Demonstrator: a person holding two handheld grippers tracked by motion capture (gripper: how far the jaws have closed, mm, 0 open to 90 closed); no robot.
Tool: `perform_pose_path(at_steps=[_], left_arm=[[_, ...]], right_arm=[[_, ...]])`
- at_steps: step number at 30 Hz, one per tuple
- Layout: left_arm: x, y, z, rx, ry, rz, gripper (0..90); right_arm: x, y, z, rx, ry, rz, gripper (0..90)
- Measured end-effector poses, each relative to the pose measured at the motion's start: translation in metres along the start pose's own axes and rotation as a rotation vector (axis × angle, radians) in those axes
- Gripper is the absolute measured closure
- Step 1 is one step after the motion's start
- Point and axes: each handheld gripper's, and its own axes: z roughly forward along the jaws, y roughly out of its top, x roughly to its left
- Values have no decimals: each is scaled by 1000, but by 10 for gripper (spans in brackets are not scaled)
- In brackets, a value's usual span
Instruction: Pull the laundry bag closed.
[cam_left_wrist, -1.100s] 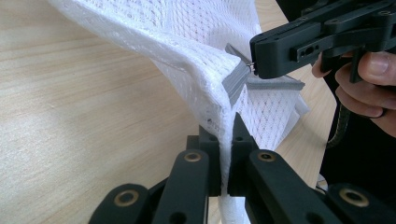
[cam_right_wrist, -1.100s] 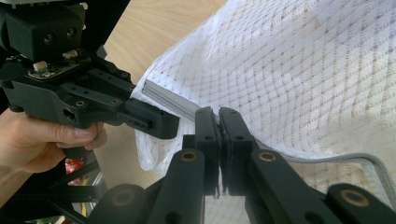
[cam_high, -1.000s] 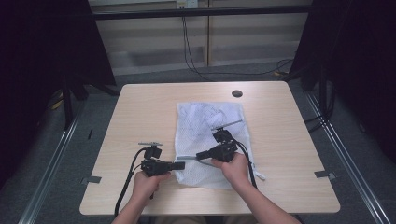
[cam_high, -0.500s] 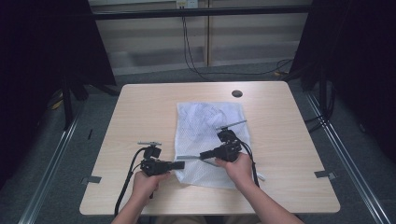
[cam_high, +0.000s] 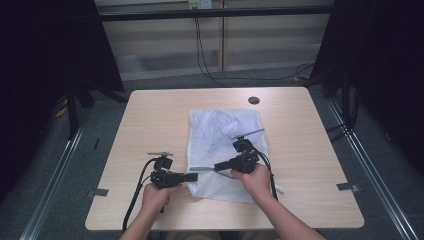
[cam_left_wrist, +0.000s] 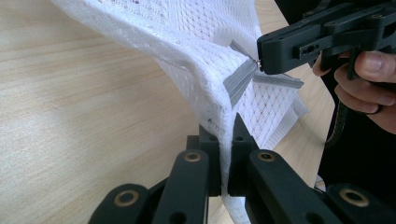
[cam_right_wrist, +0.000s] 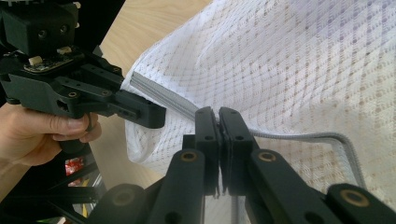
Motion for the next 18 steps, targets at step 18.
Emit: perform_pose_path(at_steps=[18], left_arm=[[-1, 0, 0, -8, -8, -14, 888]], right_arm=[[-7, -3, -6, -6, -3, 9, 872]])
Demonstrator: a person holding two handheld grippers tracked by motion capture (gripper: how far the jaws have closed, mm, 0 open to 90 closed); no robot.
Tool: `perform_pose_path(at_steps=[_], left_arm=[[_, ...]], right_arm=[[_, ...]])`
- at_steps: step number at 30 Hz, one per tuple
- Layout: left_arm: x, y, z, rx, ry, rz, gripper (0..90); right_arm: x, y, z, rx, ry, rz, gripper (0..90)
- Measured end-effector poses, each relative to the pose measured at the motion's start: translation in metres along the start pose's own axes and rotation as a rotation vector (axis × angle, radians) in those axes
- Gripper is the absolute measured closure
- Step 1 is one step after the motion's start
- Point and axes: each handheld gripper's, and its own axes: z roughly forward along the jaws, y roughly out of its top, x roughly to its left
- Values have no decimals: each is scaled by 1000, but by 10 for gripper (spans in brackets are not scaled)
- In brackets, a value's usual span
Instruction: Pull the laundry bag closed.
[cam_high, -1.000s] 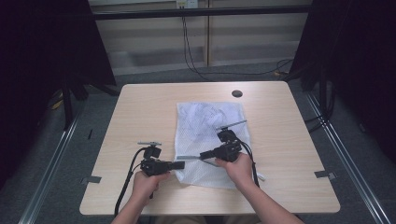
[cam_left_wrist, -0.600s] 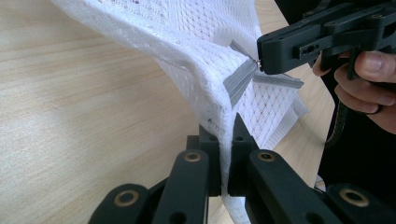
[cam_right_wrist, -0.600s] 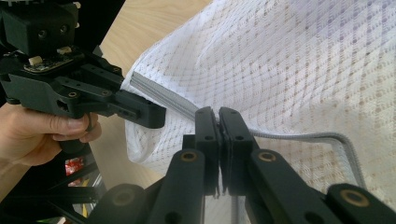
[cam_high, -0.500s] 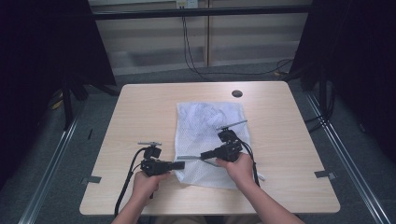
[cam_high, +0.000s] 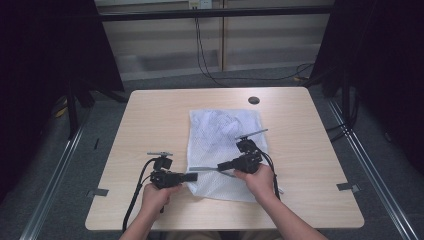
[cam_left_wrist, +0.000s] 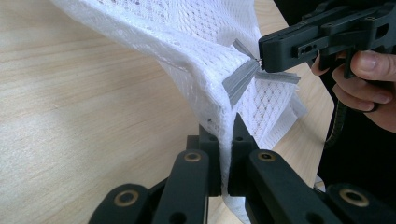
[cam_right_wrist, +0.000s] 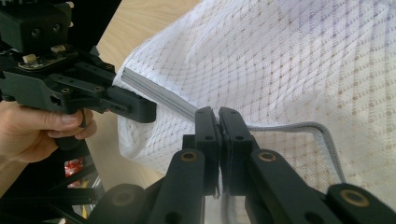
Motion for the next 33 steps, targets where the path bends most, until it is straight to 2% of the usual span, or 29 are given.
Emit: perform_pose_path(at_steps=[5, 6, 10, 33], left_arm=[[0, 0, 0, 5, 10, 9, 888], [0, 0, 0, 1, 5, -3, 888], [0, 0, 0, 0, 4, -1, 888], [0, 0, 0, 4, -4, -2, 888]], right_arm=[[0, -1, 0, 1, 0, -3, 872], [0, -1, 0, 2, -7, -4, 872], [-2, -2, -2, 0, -1, 8, 872], [-6, -4, -9, 0, -20, 6, 872]])
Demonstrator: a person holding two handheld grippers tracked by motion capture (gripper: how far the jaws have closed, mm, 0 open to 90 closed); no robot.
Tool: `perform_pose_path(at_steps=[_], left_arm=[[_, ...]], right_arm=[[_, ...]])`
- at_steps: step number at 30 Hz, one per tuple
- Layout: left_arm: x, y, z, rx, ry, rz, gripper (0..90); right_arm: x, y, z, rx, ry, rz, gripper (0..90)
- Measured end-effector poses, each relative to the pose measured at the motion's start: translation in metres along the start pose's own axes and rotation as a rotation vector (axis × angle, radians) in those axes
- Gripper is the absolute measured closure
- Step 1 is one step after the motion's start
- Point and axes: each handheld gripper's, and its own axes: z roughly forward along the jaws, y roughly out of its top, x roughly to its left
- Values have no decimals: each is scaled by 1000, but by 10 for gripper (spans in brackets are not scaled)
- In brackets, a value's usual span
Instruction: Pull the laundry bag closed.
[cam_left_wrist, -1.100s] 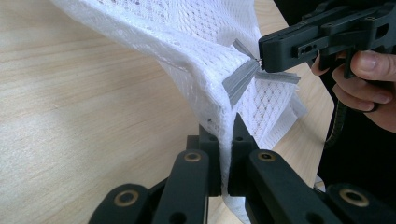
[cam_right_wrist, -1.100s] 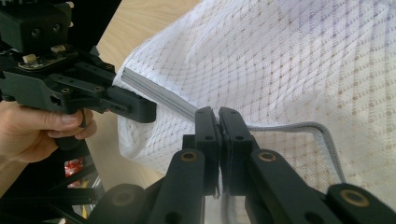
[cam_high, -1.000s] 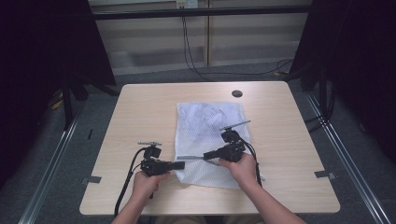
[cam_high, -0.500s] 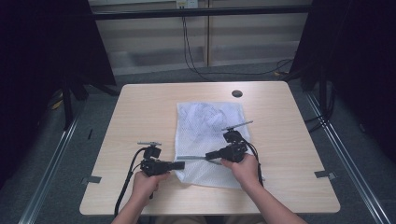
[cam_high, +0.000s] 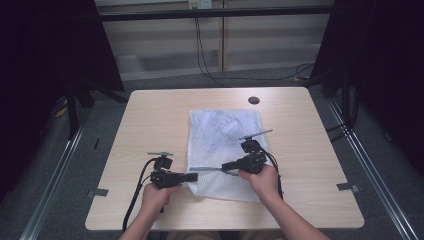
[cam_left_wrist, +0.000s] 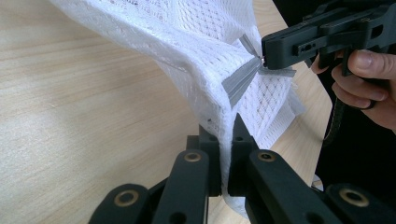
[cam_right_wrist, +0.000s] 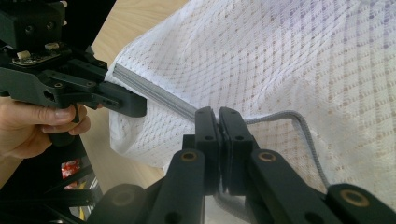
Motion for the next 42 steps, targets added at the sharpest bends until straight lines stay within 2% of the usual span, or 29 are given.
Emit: perform_pose_path(at_steps=[15, 22, 30, 36, 42], left_arm=[[0, 0, 0, 2, 1, -1, 888], [0, 0, 0, -1, -2, -9, 888], [1, 0, 0, 9, -2, 2, 888], [1, 0, 0, 4, -4, -10, 888], [1, 0, 0, 8, -1, -3, 888]], right_arm=[[-3, -2, -5, 0, 3, 6, 872], [-2, -3, -7, -3, -2, -5, 872], [0, -4, -7, 2, -18, -27, 872], [-2, -4, -9, -1, -18, -27, 872], [-2, -5, -10, 3, -20, -27, 872]])
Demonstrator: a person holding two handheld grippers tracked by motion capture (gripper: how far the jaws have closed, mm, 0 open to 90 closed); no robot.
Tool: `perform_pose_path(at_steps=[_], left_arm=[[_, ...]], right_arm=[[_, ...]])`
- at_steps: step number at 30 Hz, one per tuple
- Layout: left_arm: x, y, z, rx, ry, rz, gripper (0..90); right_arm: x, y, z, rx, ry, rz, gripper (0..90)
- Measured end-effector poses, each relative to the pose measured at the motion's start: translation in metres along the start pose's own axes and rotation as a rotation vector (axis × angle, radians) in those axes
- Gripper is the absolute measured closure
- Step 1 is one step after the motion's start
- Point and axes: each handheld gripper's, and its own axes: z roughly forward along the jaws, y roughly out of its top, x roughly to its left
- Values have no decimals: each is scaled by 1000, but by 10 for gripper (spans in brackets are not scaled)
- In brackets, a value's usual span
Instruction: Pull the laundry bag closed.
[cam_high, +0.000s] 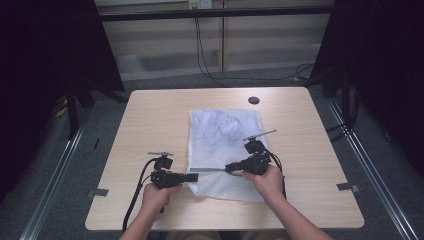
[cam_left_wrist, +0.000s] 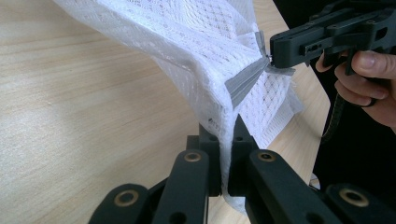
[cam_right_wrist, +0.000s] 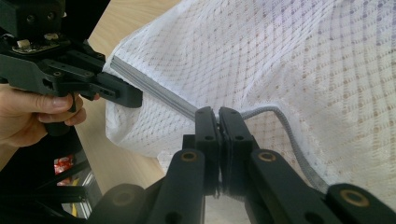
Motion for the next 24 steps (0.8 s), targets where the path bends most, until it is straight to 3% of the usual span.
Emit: perform_pose_path(at_steps=[11, 19, 22, 24], left_arm=[[1, 0, -1, 5, 0, -4, 888], [4, 0, -4, -4, 19, -7, 889], [4, 0, -6, -14, -1, -23, 888], [3, 0, -3, -6, 0, -11, 888]], right_arm=[[-5, -1, -4, -13, 9, 10, 872], [-8, -3, -9, -16, -26, 14, 872], [-18, -7, -17, -29, -13, 46, 872], [-17, -7, -18, -26, -29, 29, 872]])
